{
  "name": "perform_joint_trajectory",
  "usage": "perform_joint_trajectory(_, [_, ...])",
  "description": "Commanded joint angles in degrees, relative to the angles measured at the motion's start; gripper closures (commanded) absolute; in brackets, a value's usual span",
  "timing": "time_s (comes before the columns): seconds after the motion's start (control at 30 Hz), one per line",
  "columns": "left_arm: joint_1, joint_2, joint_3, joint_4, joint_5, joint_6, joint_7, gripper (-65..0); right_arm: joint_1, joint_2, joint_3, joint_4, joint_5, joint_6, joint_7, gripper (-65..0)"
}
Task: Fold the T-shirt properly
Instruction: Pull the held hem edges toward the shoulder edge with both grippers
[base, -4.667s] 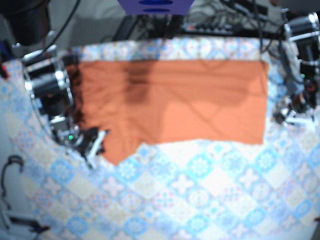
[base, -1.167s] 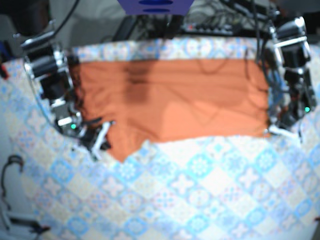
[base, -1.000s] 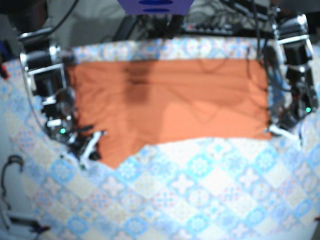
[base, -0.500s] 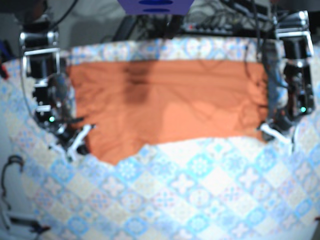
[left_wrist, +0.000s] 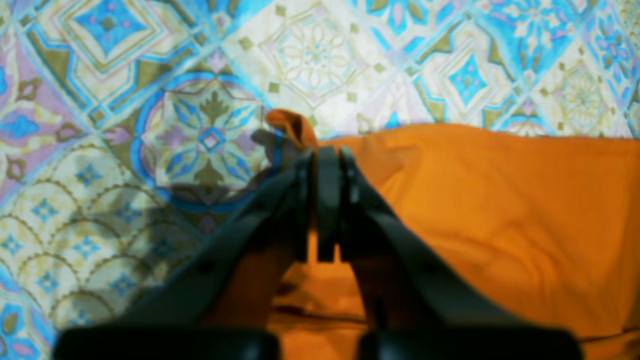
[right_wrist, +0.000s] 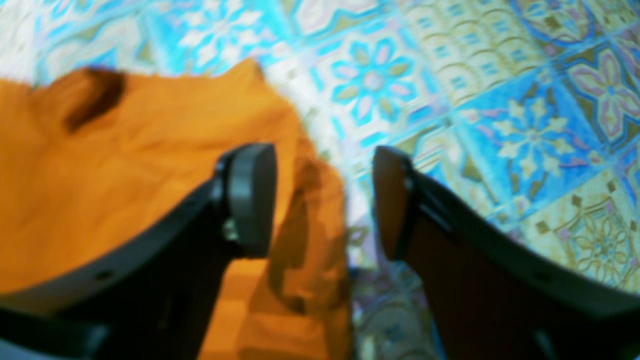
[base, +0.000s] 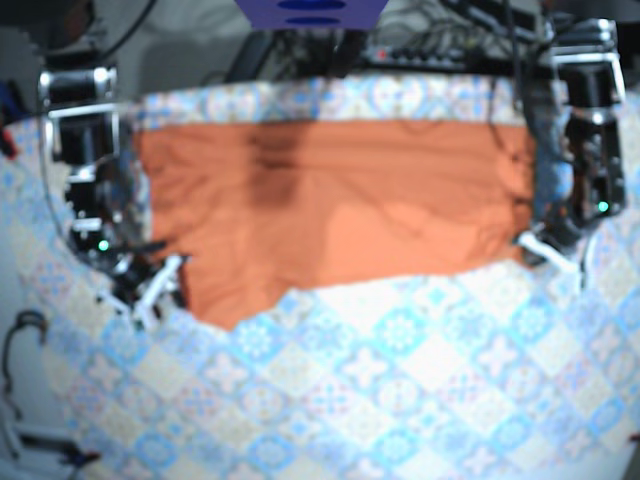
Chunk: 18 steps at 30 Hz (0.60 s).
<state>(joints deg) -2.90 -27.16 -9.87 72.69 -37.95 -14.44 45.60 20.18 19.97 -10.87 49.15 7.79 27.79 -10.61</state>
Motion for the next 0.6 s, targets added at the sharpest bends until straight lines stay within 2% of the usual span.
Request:
perform_joint_trajectory(0.0, [-1.0,-1.2,-0.4,0.9,-0.8,-0.3,-1.3,0.0,2.3,0.7,0.2,-0.7,0.5,-0.1,1.3,-32.2])
perform_joint_trajectory(0.27, [-1.0,-1.2,-0.4,0.9,-0.8,-0.3,-1.3,0.0,7.6,0.6,-10.8,-9.0,0.6,-0.1,5.3,-32.1])
perform_joint_trajectory(0.37, [-1.0,-1.2,-0.4,0.9,-0.8,-0.3,-1.3,0.0,7.7,-1.7,-11.1,-10.4,0.6,-0.1,5.5,-32.1])
perform_joint_trajectory(0.57, [-1.0,-1.2,-0.4,0.9,-0.8,-0.3,-1.3,0.0,8.2,-2.2,-11.6,-10.4,0.6,-0.1,5.5,-32.1])
